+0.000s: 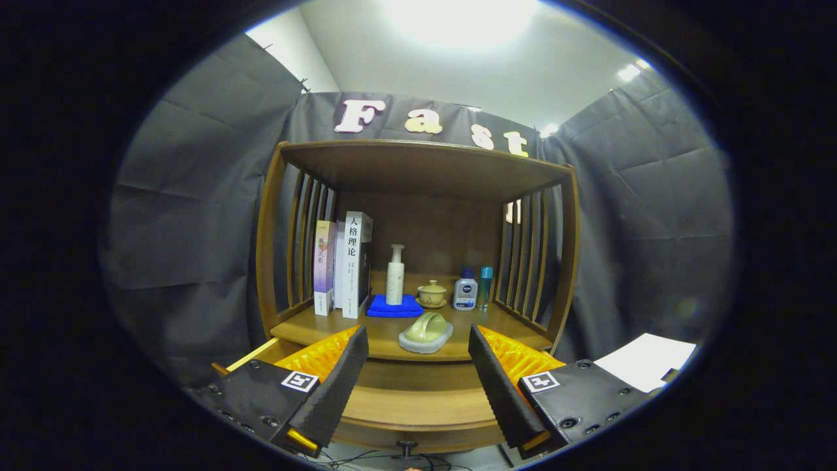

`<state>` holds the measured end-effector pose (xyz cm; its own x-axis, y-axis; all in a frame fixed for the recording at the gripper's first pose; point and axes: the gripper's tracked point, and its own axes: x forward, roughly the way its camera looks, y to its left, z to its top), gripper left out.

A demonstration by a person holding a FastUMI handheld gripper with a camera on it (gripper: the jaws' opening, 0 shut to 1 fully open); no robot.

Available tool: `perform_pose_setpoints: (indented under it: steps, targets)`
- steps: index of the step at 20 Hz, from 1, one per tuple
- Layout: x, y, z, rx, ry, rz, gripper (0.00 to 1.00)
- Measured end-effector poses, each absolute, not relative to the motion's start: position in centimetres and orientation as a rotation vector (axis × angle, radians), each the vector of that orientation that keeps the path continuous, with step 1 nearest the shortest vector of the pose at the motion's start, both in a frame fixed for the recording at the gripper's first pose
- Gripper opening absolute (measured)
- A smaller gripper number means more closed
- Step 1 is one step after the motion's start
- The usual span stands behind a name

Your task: Pull open the drawer, take out the items inside it, and place them on the countertop above the cabinet.

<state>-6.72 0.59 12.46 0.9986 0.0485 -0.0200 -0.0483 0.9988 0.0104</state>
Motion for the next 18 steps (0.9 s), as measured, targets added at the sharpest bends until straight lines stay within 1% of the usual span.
perform_pose_setpoints:
  steps: [8,14,18]
  targets:
    - [-11.1,2.0,8.0,0.004,-0.002,0.074,0.97]
    - [-12.7,2.4,2.3,0.031,0.07,0.077,0.98]
    - [-12.5,2.5,-1.5,0.048,0.141,0.068,0.98]
